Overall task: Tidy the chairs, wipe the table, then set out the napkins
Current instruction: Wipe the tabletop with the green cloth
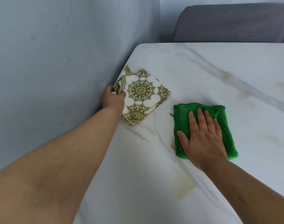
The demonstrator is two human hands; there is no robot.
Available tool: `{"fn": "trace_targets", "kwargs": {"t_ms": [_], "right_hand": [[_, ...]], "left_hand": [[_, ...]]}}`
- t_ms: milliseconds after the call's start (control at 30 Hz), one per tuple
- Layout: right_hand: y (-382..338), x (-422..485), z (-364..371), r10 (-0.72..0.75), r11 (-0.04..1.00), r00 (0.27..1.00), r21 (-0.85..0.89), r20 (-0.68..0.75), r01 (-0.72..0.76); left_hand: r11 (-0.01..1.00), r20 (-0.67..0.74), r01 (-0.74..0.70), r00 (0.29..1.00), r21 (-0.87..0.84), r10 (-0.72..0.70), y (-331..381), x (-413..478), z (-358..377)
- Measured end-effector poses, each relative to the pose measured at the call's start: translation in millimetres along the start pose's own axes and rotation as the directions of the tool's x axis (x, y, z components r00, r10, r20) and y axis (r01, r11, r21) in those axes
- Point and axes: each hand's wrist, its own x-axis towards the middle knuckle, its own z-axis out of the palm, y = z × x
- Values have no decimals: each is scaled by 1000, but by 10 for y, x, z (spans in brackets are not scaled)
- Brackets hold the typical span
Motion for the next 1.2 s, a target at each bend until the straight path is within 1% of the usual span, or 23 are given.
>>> {"fn": "trace_targets", "kwargs": {"t_ms": [33, 100, 167, 200, 233, 267, 300, 333, 367, 400, 433, 467, 500, 533, 600, 733, 800, 867, 967, 1100, 1167, 1200], "right_hand": [[1, 2, 0, -1, 1000, 1000, 1, 0, 1], [1, 6, 0, -2, 1000, 1000, 5, -4, 2], [-1, 3, -1, -1, 1000, 1000, 11, -8, 1], [-2, 1, 1, 1, 1000, 1000, 13, -10, -1], [0, -5, 2, 3, 1000, 1000, 10, -11, -3], [0, -8, 4, 4, 1000, 1000, 8, -11, -4], [5, -12, 9, 4, 1000, 1000, 7, -10, -4], [5, 0, 13, 1, 1000, 1000, 10, -9, -1], [12, 0, 17, -2, 1000, 1000, 9, -3, 2], [16, 11, 20, -6, 1000, 1000, 10, 3, 6], [18, 18, 18, -10, 1000, 1000, 10, 10, 10], [25, 28, 22, -14, 1000, 1000, 12, 16, 14], [31, 38, 22, -17, 1000, 1000, 14, 23, 17], [43, 52, 19, -22, 1000, 999, 19, 31, 21], [31, 96, 6, -37, 999, 998, 34, 50, 35], [-73, 298, 0, -13, 999, 997, 41, 71, 10], [-222, 450, 12, -17, 999, 997, 50, 70, 13], [-409, 625, 34, -42, 998, 996, 60, 76, 37], [-768, 903, 74, -98, 994, 991, 64, 91, 92], [-1425, 1134, 148, -218, 975, 968, 80, 123, 209], [-1772, 1090, 166, -306, 951, 942, 96, 135, 295], [-1937, 1020, 166, -359, 932, 922, 105, 143, 347]], "left_hand": [[992, -14, 69, 997, -102, -71, 26, 7, 23], [920, 32, 252, 967, -299, -254, 109, 8, 62], [858, 98, 368, 929, -358, -358, 158, -19, 89], [853, 105, 392, 919, -344, -380, 169, -44, 111], [869, 83, 378, 925, -321, -372, 184, -76, 137], [900, 27, 316, 946, -300, -323, 198, -115, 156], [940, -47, 215, 971, -263, -235, 225, -166, 153], [981, -125, 96, 985, -166, -117, 269, -210, 112], [1000, -190, -13, 982, -22, 9, 304, -283, 35], [988, -231, -116, 963, 102, 137, 328, -357, -71], [961, -239, -213, 938, 178, 253, 343, -450, -211], [930, -229, -296, 911, 217, 344, 333, -539, -360], [904, -211, -354, 890, 241, 405, 318, -638, -520], [886, -188, -385, 880, 259, 437, 302, -733, -675], [883, -165, -378, 887, 277, 431, 268, -886, -989], [901, -165, -328, 909, 284, 383, 262, -1118, -1451], [897, -131, -328, 917, 296, 378, 212, -1271, -1650], [905, -126, -311, 925, 291, 359, 144, -1426, -1803], [906, -162, -313, 916, 285, 368, 75, -1559, -1954], [870, -185, -332, 890, 365, 417, 91, -1590, -2129], [869, -170, -341, 891, 359, 420, 147, -1564, -2222], [864, -139, -358, 893, 353, 427, 186, -1548, -2261]]}}
